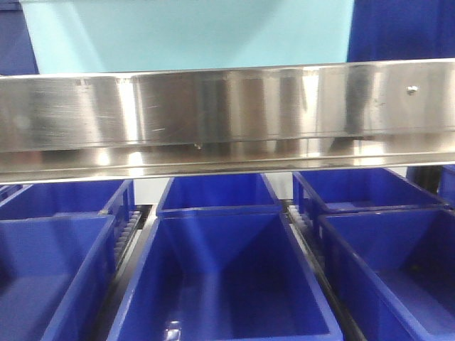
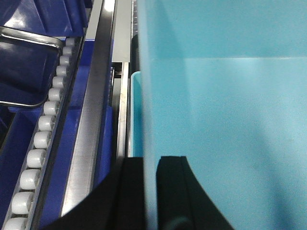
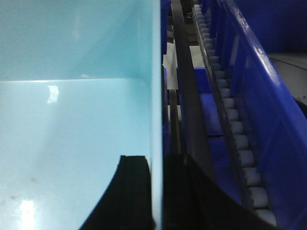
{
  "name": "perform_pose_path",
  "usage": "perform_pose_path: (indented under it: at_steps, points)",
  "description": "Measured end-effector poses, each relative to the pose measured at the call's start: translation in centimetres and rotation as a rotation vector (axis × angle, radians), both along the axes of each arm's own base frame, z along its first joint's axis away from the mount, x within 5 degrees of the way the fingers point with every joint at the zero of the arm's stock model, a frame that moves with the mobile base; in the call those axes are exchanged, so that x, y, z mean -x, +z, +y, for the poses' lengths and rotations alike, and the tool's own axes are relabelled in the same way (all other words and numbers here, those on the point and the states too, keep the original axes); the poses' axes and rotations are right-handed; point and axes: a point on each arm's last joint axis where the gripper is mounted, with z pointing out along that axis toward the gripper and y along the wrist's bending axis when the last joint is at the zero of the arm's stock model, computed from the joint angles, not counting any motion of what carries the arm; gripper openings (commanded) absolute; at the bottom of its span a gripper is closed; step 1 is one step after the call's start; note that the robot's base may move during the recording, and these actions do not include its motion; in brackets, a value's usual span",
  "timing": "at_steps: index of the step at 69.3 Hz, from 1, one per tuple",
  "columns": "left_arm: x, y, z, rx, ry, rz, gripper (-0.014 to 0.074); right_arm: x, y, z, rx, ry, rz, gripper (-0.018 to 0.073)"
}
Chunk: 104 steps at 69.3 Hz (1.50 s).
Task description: Move two blue bins to right shelf middle
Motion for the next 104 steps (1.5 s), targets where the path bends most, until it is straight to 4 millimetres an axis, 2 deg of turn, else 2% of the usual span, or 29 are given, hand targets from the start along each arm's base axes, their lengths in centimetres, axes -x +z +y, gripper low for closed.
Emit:
perform_pose_path:
  at_steps: [104]
  points:
    - [0.0, 0.0, 0.0, 0.0, 0.0, 0.0, -0.0111, 0.0, 0.0, 0.0, 0.0, 0.0, 0.0, -0.0162]
